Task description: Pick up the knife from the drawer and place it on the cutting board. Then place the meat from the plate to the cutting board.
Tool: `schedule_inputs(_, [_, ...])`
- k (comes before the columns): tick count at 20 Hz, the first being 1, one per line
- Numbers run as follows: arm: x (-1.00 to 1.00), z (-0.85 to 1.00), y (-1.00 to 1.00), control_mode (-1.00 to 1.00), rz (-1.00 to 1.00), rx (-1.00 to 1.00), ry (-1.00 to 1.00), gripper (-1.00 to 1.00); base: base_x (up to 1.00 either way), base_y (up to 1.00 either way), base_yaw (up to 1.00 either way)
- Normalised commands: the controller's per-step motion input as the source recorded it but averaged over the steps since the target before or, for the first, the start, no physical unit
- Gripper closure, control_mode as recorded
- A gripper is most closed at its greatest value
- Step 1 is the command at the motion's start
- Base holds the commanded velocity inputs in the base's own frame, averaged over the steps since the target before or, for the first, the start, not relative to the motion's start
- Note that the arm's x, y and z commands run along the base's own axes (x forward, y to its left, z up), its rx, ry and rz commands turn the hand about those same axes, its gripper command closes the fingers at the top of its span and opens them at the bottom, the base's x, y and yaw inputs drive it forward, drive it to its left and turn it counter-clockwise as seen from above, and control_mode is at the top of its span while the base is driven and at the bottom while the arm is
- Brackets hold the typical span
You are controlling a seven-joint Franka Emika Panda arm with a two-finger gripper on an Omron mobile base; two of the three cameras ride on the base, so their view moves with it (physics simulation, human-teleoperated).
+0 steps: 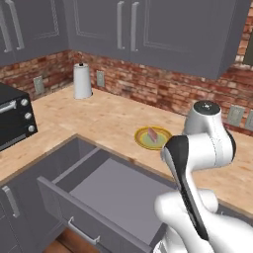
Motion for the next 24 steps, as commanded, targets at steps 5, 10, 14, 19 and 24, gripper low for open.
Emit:
schedule_inputs(5, [0.70, -0.39, 0.00, -1.00, 0.00, -0.04, -0.04, -1.00, 0.00, 0.00, 0.00])
schedule_inputs(10, [0.76, -0.14, 0.00, -1.00, 0.00, 0.01, 0.03, -1.00, 0.00, 0.00, 0.00])
schedule_inputs(14, [0.74, -0.19, 0.00, -1.00, 0.00, 0.03, 0.11, -1.00, 0.00, 0.00, 0.00])
schedule_inputs(19, [0.70, -0.13, 0.00, -1.00, 0.00, 0.00, 0.05, -1.00, 0.00, 0.00, 0.00])
schedule_inputs(24, [0.61, -0.17, 0.00, -1.00, 0.00, 0.00, 0.03, -1.00, 0.00, 0.00, 0.00])
